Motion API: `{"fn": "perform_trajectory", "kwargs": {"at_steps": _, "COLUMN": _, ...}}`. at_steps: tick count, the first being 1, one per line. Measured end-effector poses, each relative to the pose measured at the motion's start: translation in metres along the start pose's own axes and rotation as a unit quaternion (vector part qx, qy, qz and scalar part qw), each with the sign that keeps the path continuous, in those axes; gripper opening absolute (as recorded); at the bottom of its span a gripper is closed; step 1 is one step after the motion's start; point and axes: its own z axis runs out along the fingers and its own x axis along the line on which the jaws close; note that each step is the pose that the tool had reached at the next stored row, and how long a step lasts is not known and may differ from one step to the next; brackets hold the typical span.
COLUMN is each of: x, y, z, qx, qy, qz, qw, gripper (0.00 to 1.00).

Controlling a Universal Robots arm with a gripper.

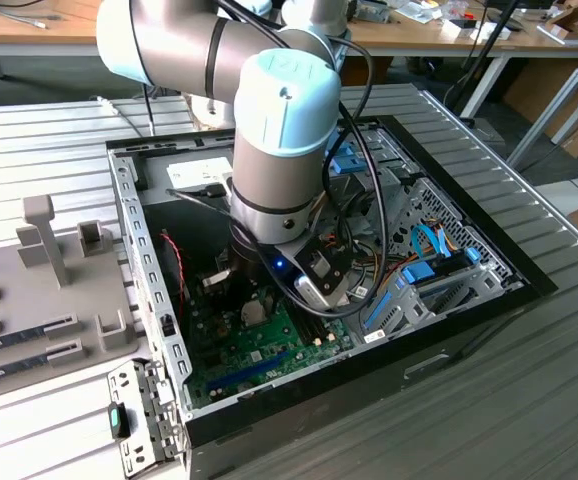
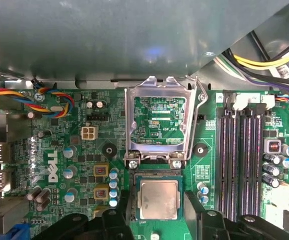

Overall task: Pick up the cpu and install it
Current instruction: 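Place the cpu into insertion slot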

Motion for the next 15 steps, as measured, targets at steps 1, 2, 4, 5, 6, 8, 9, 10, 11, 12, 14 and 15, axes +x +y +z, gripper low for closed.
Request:
{"fn": "perform_trajectory", "kwargs": {"at_steps": 1, "x": 0.0000, "y": 0.0000, "z": 0.0000, "qx": -0.0001, "qy": 0.0000, "qz": 0.000, "qw": 1.00000, "gripper": 0.55}}
{"fn": "perform_trajectory", "kwargs": {"at_steps": 2, "x": 0.0000, "y": 0.0002, "z": 0.0000, "qx": -0.0001, "qy": 0.0000, "qz": 0.000, "qw": 1.00000, "gripper": 0.55}}
{"fn": "perform_trajectory", "kwargs": {"at_steps": 4, "x": 0.0000, "y": 0.0003, "z": -0.0002, "qx": 0.0001, "qy": 0.0001, "qz": 0.000, "qw": 1.00000, "gripper": 0.53}}
{"fn": "perform_trajectory", "kwargs": {"at_steps": 5, "x": 0.0000, "y": 0.0003, "z": -0.0001, "qx": 0.0001, "qy": 0.0001, "qz": 0.000, "qw": 1.00000, "gripper": 0.53}}
{"fn": "perform_trajectory", "kwargs": {"at_steps": 6, "x": 0.0000, "y": 0.0003, "z": -0.0001, "qx": 0.0001, "qy": 0.0000, "qz": 0.000, "qw": 1.00000, "gripper": 0.45}}
{"fn": "perform_trajectory", "kwargs": {"at_steps": 8, "x": -0.0017, "y": 0.0004, "z": 0.0000, "qx": 0.0001, "qy": 0.0009, "qz": 0.000, "qw": 1.00000, "gripper": 0.45}}
{"fn": "perform_trajectory", "kwargs": {"at_steps": 9, "x": -0.0022, "y": 0.0003, "z": 0.0000, "qx": 0.0001, "qy": 0.0011, "qz": 0.000, "qw": 1.00000, "gripper": 0.45}}
{"fn": "perform_trajectory", "kwargs": {"at_steps": 10, "x": -0.0023, "y": 0.0004, "z": 0.0000, "qx": 0.0001, "qy": 0.0012, "qz": 0.000, "qw": 1.00000, "gripper": 0.45}}
{"fn": "perform_trajectory", "kwargs": {"at_steps": 11, "x": -0.0023, "y": 0.0005, "z": 0.0000, "qx": 0.0001, "qy": 0.0013, "qz": 0.000, "qw": 1.00000, "gripper": 0.45}}
{"fn": "perform_trajectory", "kwargs": {"at_steps": 12, "x": -0.0023, "y": 0.0005, "z": 0.0001, "qx": 0.0001, "qy": 0.0013, "qz": 0.000, "qw": 1.00000, "gripper": 0.45}}
{"fn": "perform_trajectory", "kwargs": {"at_steps": 14, "x": -0.0024, "y": 0.0008, "z": 0.0008, "qx": 0.0000, "qy": 0.0013, "qz": 0.000, "qw": 1.00000, "gripper": 0.45}}
{"fn": "perform_trajectory", "kwargs": {"at_steps": 15, "x": -0.0024, "y": 0.0011, "z": 0.0011, "qx": 0.0000, "qy": 0.0015, "qz": 0.000, "qw": 1.00000, "gripper": 0.45}}
